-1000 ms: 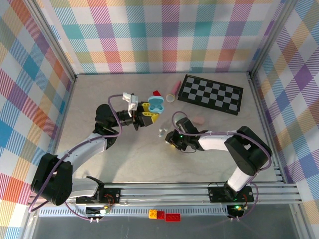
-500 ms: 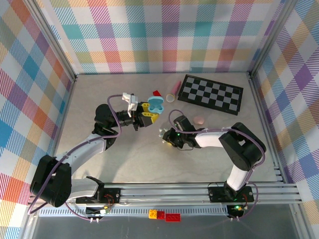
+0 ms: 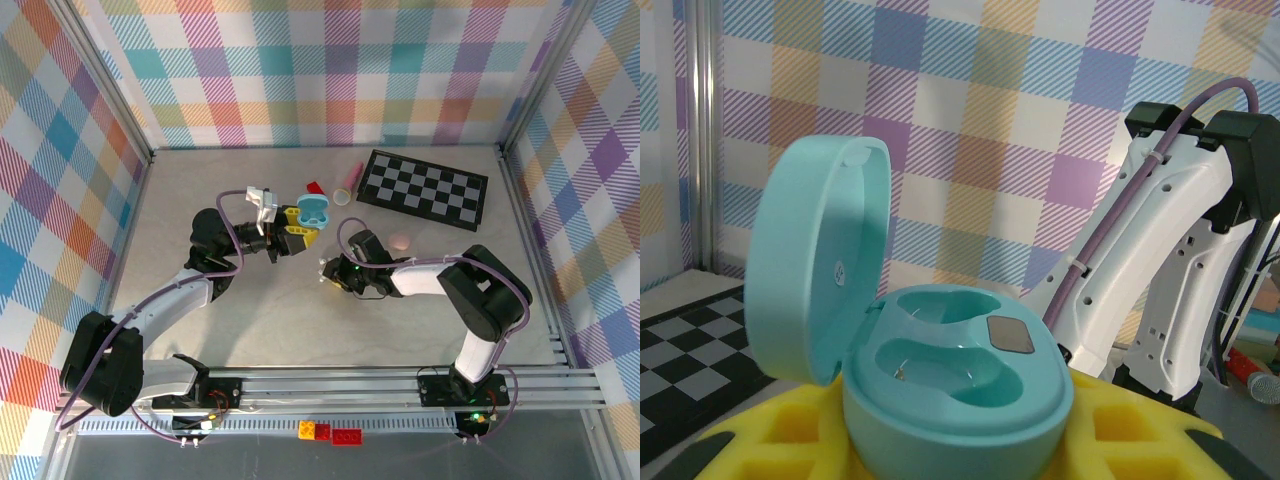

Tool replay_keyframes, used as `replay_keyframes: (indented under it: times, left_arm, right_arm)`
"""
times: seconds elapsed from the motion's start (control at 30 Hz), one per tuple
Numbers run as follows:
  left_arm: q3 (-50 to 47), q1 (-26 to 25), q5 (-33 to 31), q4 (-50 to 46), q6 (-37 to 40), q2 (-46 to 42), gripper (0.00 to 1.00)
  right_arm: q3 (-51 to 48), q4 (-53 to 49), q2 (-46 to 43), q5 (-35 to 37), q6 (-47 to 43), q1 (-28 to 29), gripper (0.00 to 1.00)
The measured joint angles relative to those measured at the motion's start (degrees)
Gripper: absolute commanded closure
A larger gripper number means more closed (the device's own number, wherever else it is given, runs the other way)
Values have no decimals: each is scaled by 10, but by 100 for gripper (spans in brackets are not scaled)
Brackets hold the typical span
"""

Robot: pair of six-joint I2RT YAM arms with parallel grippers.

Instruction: Insert the wireless bluetooth earbuds into the charging case

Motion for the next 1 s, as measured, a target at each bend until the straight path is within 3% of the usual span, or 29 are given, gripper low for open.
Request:
replay_keyframes:
  times: [0.67,1.0]
  left_arm:
    - [0,0,0,0,2,0,65]
    - [0,0,0,0,2,0,65]
  right_arm:
    - [0,26,21,-21,2,-3,63]
    - [26,-35,25,-9,16,-3,72]
